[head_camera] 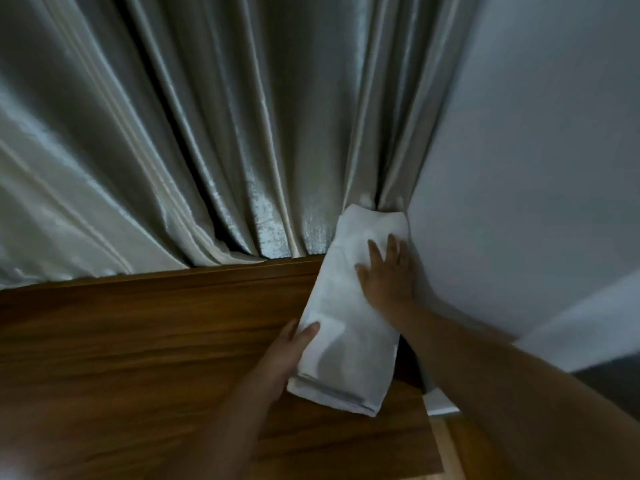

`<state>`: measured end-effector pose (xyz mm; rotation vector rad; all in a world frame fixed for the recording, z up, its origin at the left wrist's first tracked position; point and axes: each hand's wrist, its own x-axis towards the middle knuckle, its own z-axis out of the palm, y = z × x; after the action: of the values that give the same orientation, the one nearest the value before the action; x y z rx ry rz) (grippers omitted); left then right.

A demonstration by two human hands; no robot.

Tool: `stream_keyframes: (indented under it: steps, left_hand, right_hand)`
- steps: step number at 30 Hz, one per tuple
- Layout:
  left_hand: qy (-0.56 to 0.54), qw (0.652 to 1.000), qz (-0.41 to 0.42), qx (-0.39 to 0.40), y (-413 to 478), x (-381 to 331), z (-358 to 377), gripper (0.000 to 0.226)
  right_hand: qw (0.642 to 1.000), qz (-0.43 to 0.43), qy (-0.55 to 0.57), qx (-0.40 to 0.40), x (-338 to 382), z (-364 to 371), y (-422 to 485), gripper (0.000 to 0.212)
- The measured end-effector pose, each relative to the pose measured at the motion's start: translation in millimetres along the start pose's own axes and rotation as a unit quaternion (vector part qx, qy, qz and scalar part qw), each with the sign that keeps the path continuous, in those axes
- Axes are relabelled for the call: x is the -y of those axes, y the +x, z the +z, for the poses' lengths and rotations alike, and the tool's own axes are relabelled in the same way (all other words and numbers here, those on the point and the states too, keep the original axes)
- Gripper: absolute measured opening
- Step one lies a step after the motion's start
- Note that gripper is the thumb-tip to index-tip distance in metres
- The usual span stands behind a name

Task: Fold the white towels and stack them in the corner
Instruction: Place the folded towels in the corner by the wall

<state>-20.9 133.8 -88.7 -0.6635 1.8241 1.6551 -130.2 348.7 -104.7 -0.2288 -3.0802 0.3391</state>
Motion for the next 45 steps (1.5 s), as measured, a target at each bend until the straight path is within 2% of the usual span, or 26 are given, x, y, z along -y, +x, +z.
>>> stream_keyframes:
  steps: [2,4,7,10,13,17,21,26,33,37,40,45]
  left_hand:
    - [0.006,0.998,-0.024,0.055,2,-8,-1,0.090]
    - [0.023,0.996,-0.036,0.074,7,-9,1,0.091]
    - [0.046,0.994,-0.063,0.073,14,2,4,0.090]
    - [0.046,0.994,-0.072,0.074,16,12,9,0.095]
    - [0.026,0.993,-0.067,0.096,7,15,19,0.093]
    - [0.034,0.992,-0.055,0.109,11,33,43,0.130]
    - [0.048,0.992,-0.059,0.104,26,59,72,0.146]
    - [0.033,0.989,-0.056,0.133,9,62,95,0.136]
    - [0.027,0.991,-0.052,0.118,4,48,98,0.123]
    - [-0.037,0.997,-0.032,0.064,13,27,99,0.080]
    - [-0.084,0.994,-0.034,0.060,19,9,104,0.065]
    - [-0.070,0.995,-0.059,0.031,29,8,101,0.071]
  right_hand:
    - [0.995,0.073,0.050,0.050,-1,5,-33,0.069]
    - [0.977,0.151,0.111,0.104,-1,7,-60,0.073]
    - [0.958,0.184,0.178,0.131,2,10,-90,0.078]
    - [0.958,0.183,0.169,0.140,3,15,-104,0.078]
    - [0.978,0.144,0.108,0.102,1,14,-106,0.073]
    - [0.994,0.068,0.036,0.078,-2,13,-120,0.071]
    - [0.998,0.021,0.029,0.050,-19,8,-144,0.083]
    - [0.999,0.014,0.033,0.038,-41,6,-153,0.080]
    - [0.998,0.033,0.040,0.023,-43,13,-155,0.072]
    - [0.998,0.039,0.035,0.024,-42,14,-157,0.075]
    - [0.998,0.048,0.036,0.031,-40,18,-160,0.075]
    - [0.999,0.038,0.024,0.027,-21,32,-173,0.081]
